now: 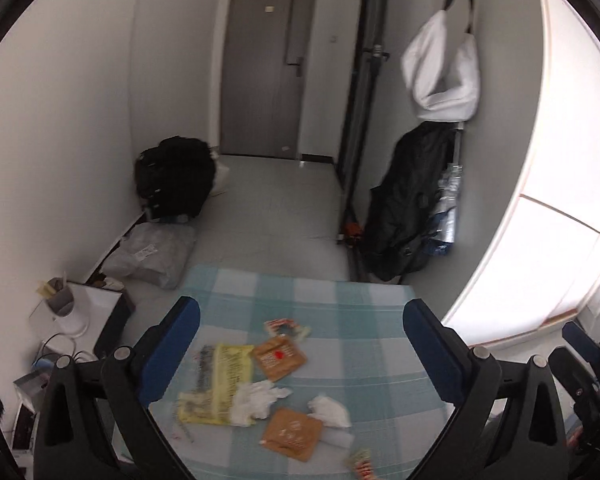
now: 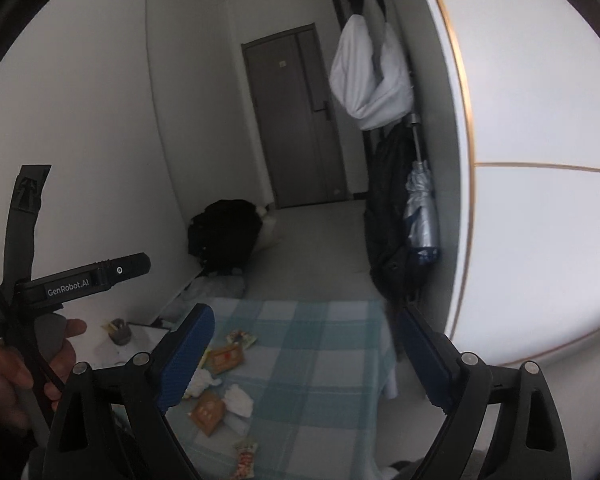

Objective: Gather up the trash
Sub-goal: 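Move both tools back over the table, then grasp the red-white snack wrapper with the right gripper and lift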

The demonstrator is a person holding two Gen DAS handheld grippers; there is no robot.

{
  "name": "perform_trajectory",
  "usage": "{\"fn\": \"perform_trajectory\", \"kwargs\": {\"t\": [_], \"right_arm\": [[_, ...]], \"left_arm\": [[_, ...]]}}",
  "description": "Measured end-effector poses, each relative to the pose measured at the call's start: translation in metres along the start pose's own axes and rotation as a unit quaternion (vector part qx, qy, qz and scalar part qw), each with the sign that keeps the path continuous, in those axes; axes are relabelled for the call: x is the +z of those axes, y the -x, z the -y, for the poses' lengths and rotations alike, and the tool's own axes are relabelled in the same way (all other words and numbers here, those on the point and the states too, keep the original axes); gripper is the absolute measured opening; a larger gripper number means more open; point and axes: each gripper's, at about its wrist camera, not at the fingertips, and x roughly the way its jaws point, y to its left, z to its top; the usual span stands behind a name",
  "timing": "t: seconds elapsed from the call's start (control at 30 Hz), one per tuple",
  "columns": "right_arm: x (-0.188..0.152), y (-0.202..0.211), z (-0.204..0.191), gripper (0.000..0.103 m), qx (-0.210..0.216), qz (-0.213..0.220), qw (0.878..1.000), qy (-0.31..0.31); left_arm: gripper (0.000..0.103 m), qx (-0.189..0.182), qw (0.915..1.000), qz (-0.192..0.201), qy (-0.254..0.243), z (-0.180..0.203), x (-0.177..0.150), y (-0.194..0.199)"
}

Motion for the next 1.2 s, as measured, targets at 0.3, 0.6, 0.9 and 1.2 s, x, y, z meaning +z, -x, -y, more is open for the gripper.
{"fn": "perform_trajectory", "kwargs": {"t": [0.3,0.6,0.9,1.2], "right_arm": [[-0.039,-0.041,-0.031,0.093,0.026,-0.057,0.998,0.024],[-0.078,-0.071,-0.046,0.093,0.027,-0.144,0.988,0.041],[-0.112,-0.087,-0.053,0.092,0.037,-0.209,0.975,0.059],[-0.135,-0.1,-0.066,0.081,0.038,-0.254,0.962,0.097]], "left_arm": [[0.1,0.031,0.9981,-0.03,0.045,-0.068,-0.049,-0.011],[0.1,0.033,0.9956,-0.069,0.054,-0.094,-0.084,-0.026],[0.1,0.037,0.9931,-0.09,0.066,-0.107,-0.088,-0.038],[0.1,0.039,0.9894,-0.115,0.079,-0.112,-0.091,-0.046]]}}
